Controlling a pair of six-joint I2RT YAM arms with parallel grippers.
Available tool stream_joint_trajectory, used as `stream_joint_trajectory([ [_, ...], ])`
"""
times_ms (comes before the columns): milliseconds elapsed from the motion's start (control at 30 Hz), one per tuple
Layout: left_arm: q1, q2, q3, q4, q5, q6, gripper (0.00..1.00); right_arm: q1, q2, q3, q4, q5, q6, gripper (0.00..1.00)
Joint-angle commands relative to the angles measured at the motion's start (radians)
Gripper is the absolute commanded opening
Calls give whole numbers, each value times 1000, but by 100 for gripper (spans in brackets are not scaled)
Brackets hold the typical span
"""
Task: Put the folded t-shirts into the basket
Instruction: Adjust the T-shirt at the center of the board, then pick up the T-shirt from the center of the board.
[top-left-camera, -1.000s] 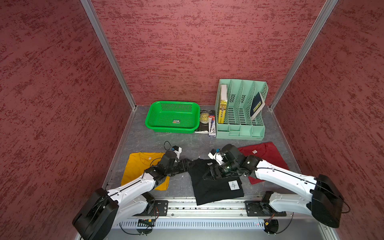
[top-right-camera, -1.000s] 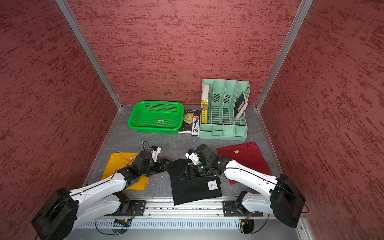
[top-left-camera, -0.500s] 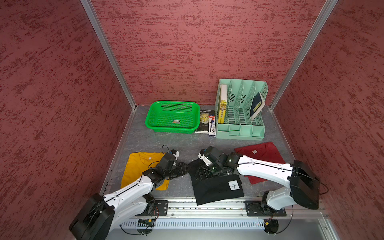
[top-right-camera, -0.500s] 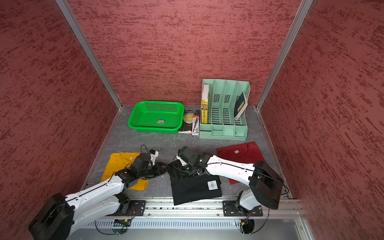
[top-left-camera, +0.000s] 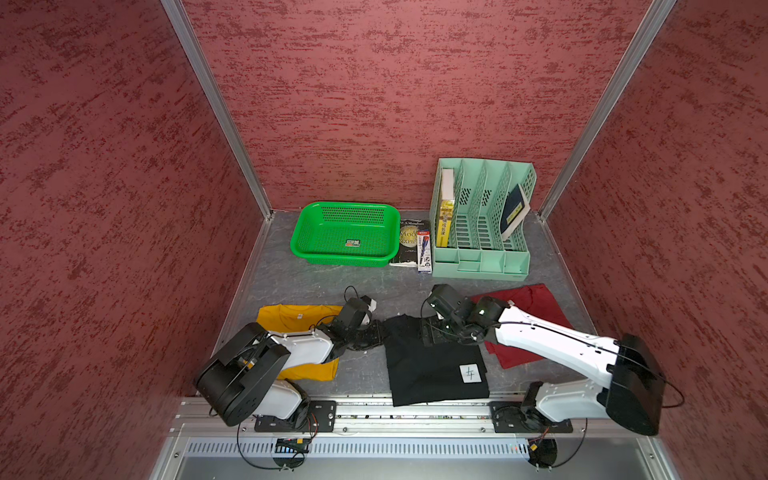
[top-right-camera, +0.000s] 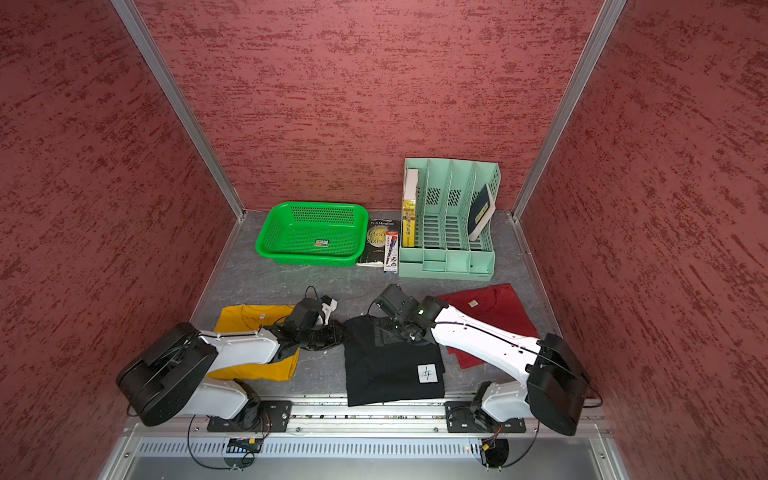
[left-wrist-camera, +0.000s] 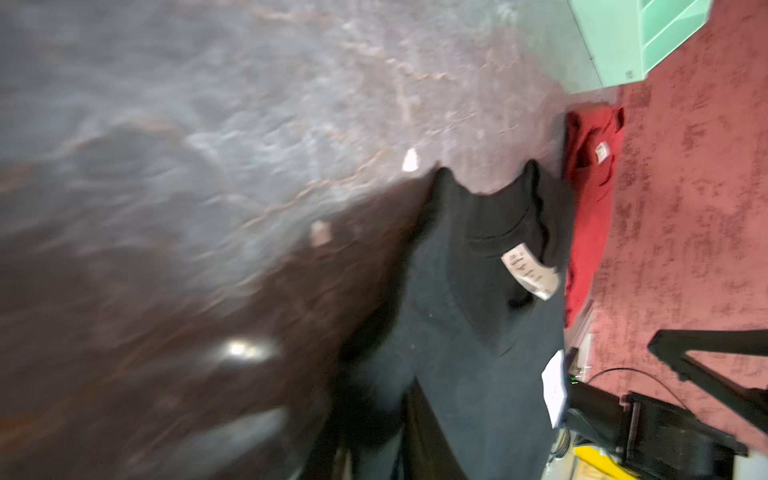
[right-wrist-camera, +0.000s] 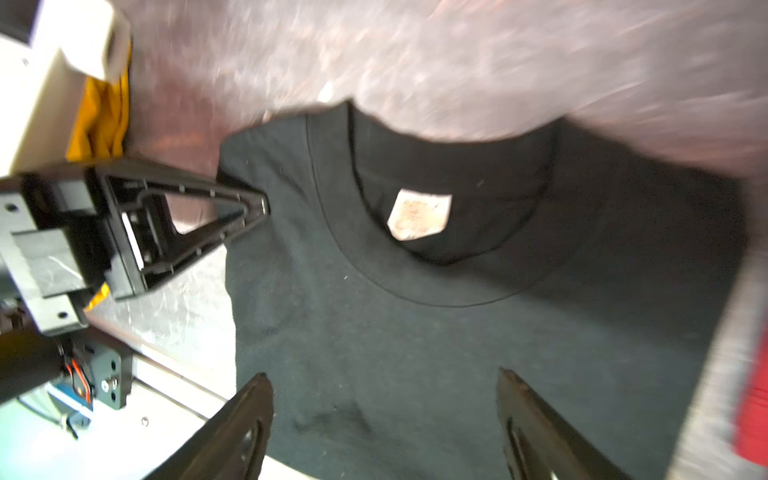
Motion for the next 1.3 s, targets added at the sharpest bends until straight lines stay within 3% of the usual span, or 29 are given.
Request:
stream_joint_trajectory([
  [0, -21, 50, 48, 29, 14, 44, 50, -40, -54, -9, -69, 63, -15, 88],
  [133, -38, 64, 39, 43, -19, 53, 64, -119, -120, -46, -80, 63, -39, 92],
  [267, -45, 110, 65, 46, -33, 98, 66, -260, -137, -100, -48, -29, -75, 91],
  [533, -76, 276, 125, 157, -48, 128, 67, -382, -95, -167, -13, -87, -91, 89],
  [633, -79, 300, 129, 176, -55, 129, 58, -438, -79, -213, 0, -104, -94, 86],
  [733, -72, 305, 124, 187, -50, 141, 22, -450, -72, -246, 13, -121, -93, 85],
  [800, -60, 291, 106, 211, -33, 148, 3, -450, -71, -272, 52, -165, -104, 84],
  [833, -49, 272, 82, 231, -36, 140, 0, -449, -67, -283, 76, -206, -110, 82],
  [933, 4, 178, -21, 322, -46, 94, 0, -437, -48, -301, 133, -309, -117, 81],
  [1067, 78, -4, -140, 340, -32, 81, 0, -431, -62, -289, 126, -267, -124, 86],
  [1267, 118, -403, -185, -41, -131, 96, 0, -430, -87, -242, 120, -204, -146, 90],
])
